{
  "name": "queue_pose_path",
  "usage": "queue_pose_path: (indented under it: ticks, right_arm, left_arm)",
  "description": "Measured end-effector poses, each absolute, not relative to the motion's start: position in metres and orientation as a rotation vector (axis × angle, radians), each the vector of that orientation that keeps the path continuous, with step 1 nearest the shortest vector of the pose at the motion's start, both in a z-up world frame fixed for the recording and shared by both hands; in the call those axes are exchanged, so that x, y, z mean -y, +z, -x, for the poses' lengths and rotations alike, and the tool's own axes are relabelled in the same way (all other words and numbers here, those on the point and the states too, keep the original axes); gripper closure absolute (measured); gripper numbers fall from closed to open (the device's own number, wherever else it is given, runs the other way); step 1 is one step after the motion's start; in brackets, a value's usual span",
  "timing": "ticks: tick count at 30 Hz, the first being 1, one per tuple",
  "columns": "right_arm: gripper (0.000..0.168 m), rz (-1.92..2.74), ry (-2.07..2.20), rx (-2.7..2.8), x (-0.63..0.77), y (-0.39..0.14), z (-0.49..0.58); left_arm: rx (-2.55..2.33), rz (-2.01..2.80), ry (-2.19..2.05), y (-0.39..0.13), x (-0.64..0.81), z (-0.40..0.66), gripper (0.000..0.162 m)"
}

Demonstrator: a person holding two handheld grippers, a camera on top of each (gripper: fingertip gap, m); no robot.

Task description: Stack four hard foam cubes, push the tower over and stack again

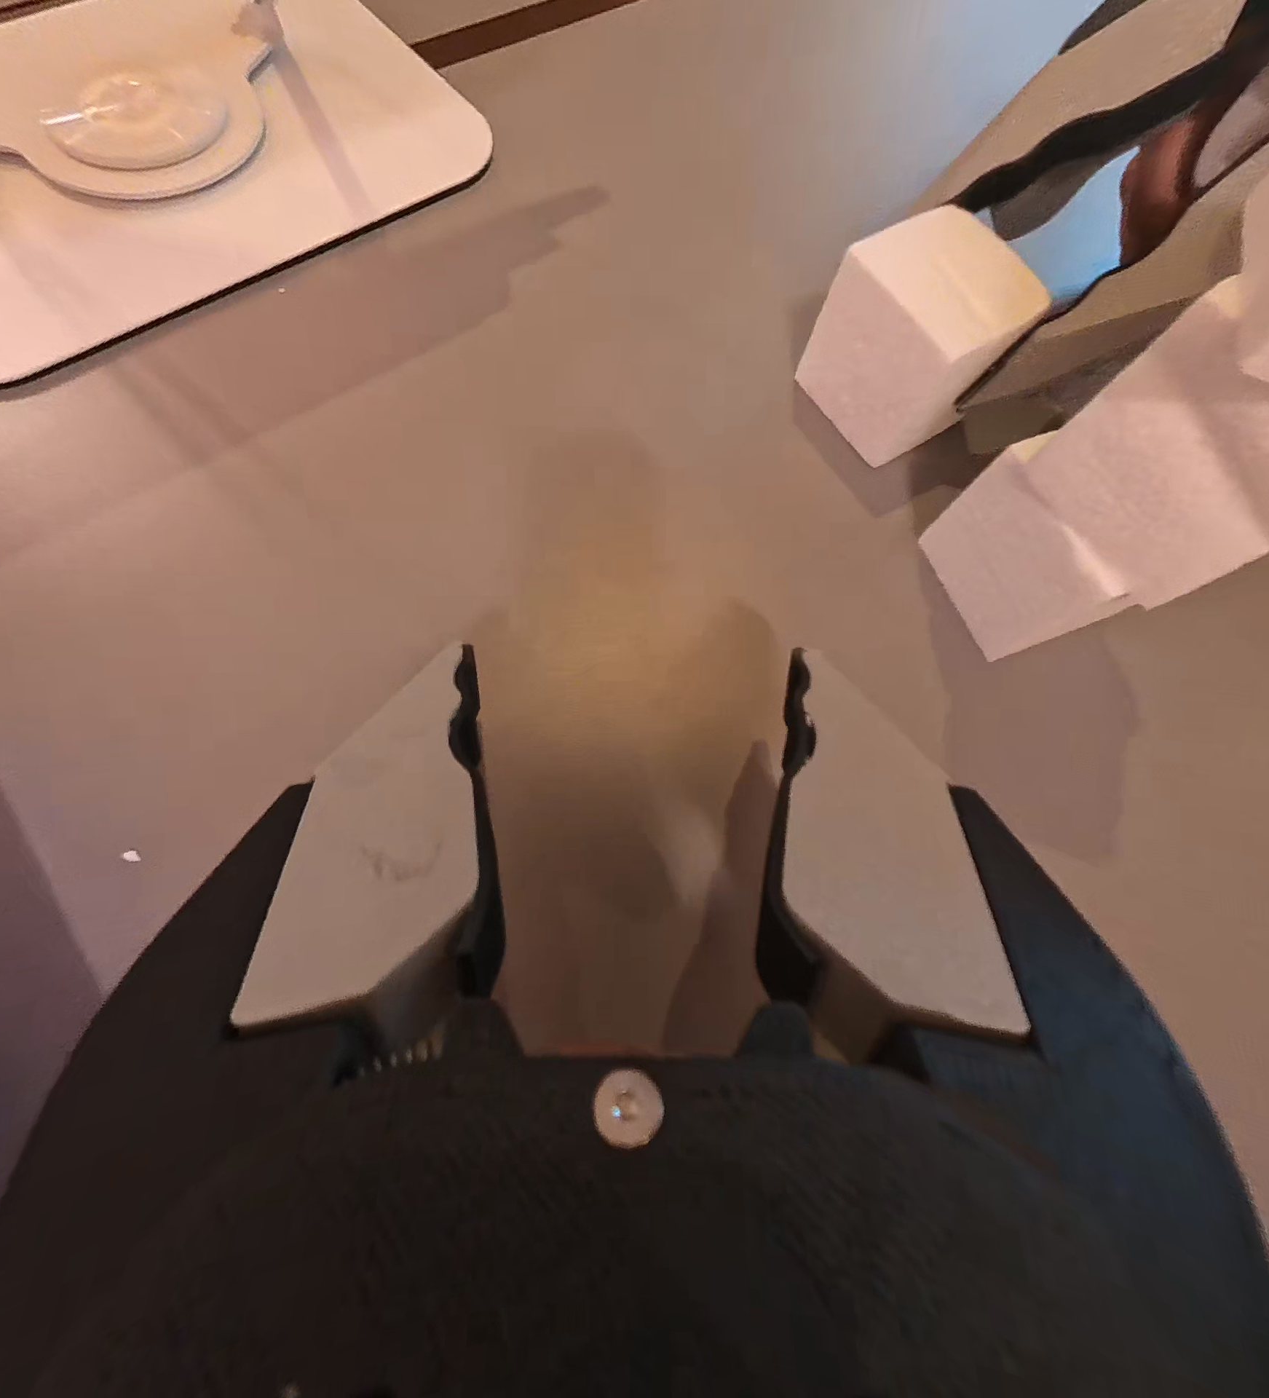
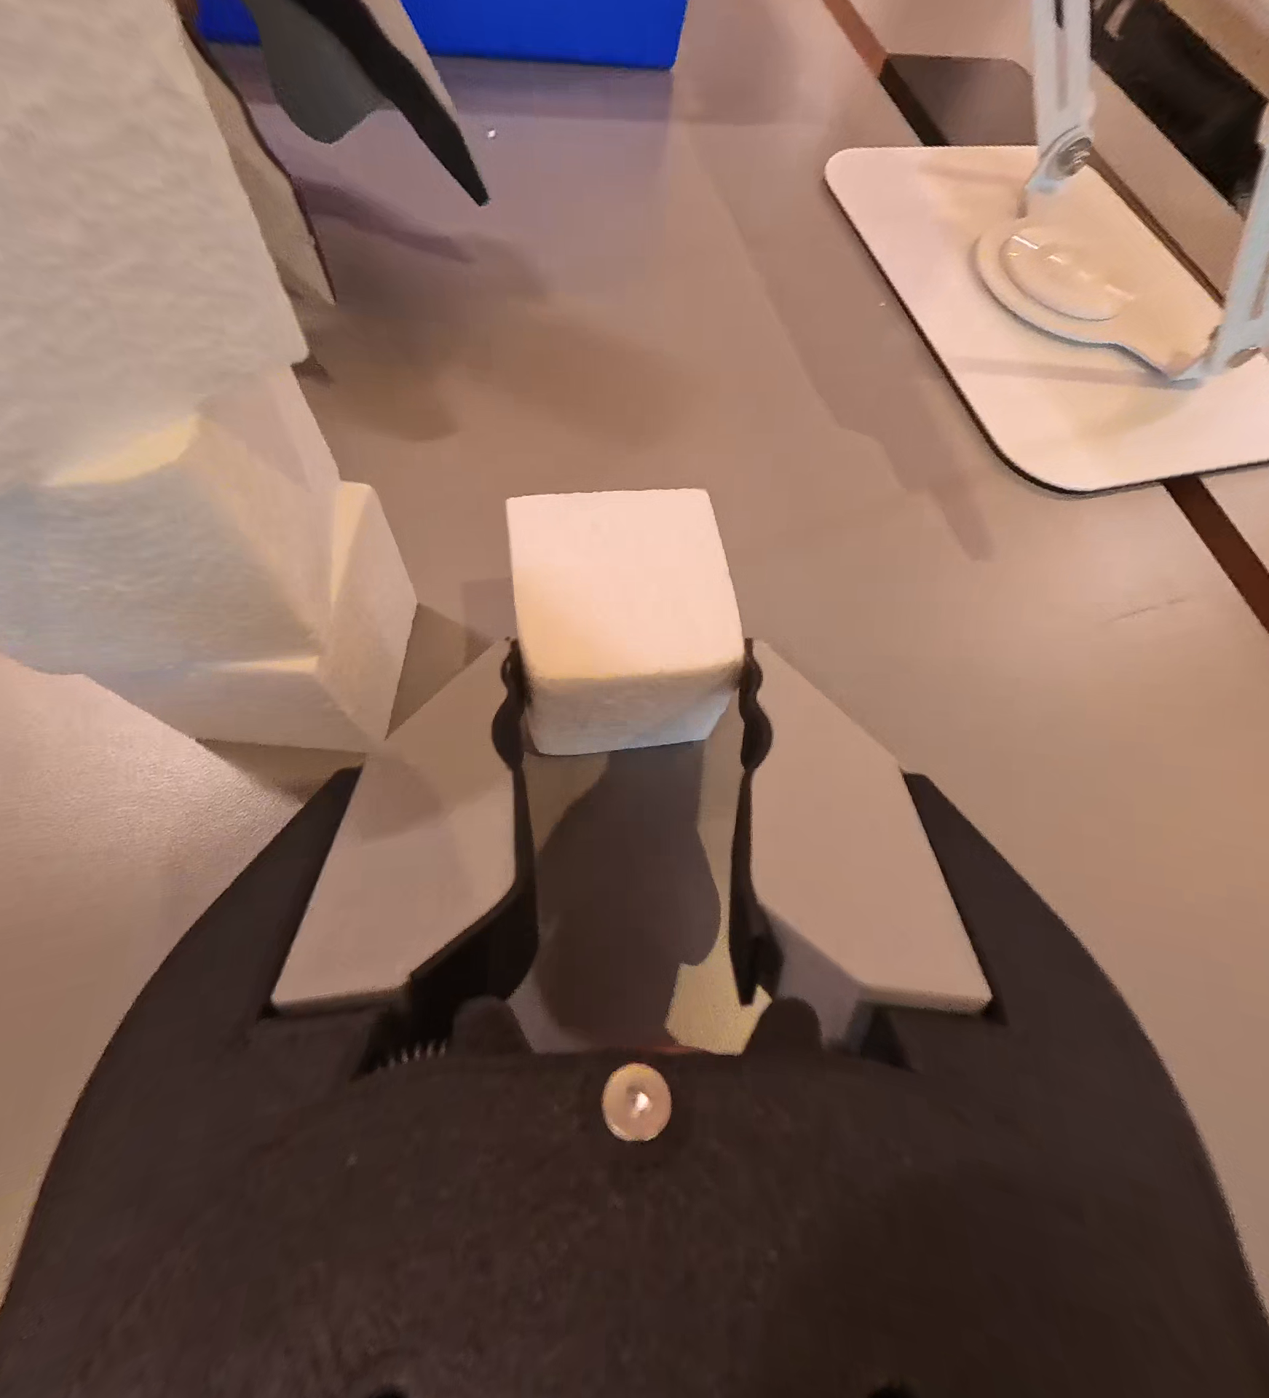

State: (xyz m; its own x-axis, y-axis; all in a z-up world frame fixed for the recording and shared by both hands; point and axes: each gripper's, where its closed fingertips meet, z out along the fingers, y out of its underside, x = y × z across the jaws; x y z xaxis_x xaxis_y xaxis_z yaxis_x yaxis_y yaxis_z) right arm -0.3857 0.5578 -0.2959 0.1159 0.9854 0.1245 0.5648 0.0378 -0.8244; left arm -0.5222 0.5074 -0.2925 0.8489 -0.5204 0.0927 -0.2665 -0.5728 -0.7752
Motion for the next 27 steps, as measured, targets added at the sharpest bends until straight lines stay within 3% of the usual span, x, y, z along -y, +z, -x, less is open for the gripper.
queue_pose_path:
  ticks: [12,27]
  right_arm:
    - [0.113,1.638,0.719,1.147,-0.557,-0.258,0.318]
    - [0.114,1.528,0.886,0.936,-0.512,-0.136,0.301]
  left_arm:
    - [-0.560,2.195,-0.300,-0.298,-0.513,0.526,0.084]
    - [-0.539,2.220,-0.274,-0.301,-0.513,0.531,0.084]
